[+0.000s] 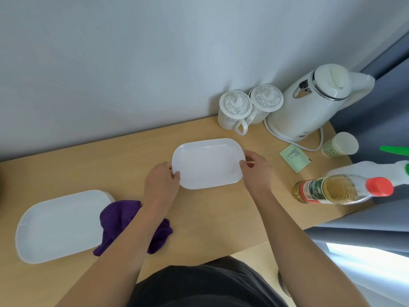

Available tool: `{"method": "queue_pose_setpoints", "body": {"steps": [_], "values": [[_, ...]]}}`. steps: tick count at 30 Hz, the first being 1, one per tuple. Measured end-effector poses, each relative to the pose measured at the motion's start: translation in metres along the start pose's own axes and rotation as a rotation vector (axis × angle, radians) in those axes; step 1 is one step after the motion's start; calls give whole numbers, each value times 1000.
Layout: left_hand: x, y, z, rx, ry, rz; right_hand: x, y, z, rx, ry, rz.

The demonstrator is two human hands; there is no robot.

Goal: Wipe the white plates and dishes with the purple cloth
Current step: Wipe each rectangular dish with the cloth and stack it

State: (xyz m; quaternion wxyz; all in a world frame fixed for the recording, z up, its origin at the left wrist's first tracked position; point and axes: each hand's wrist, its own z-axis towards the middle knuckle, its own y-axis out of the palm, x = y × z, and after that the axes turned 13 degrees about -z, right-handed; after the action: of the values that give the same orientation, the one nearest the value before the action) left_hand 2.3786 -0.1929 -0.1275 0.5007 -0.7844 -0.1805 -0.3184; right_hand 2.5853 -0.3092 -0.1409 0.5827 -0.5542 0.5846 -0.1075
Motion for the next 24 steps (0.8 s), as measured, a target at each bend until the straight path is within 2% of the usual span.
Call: {"method": "queue_pose_setpoints", "body": {"steps": [6, 10, 14, 19, 24], "values": [[-2, -5, 1, -24, 2, 4, -5, 3, -7, 14, -37, -73], [-10, -25, -5, 6, 8, 41, -30, 14, -43, 129, -278, -52], [-27, -57, -15, 59, 46, -1, -68, 37, -86, -126, -469, 65], [-61, -102, -34, 151, 116, -43, -98, 82, -140, -454, -564, -49], [-101, -142, -49, 135, 123, -80, -116, 114, -185, -496, -561, -121]]}}
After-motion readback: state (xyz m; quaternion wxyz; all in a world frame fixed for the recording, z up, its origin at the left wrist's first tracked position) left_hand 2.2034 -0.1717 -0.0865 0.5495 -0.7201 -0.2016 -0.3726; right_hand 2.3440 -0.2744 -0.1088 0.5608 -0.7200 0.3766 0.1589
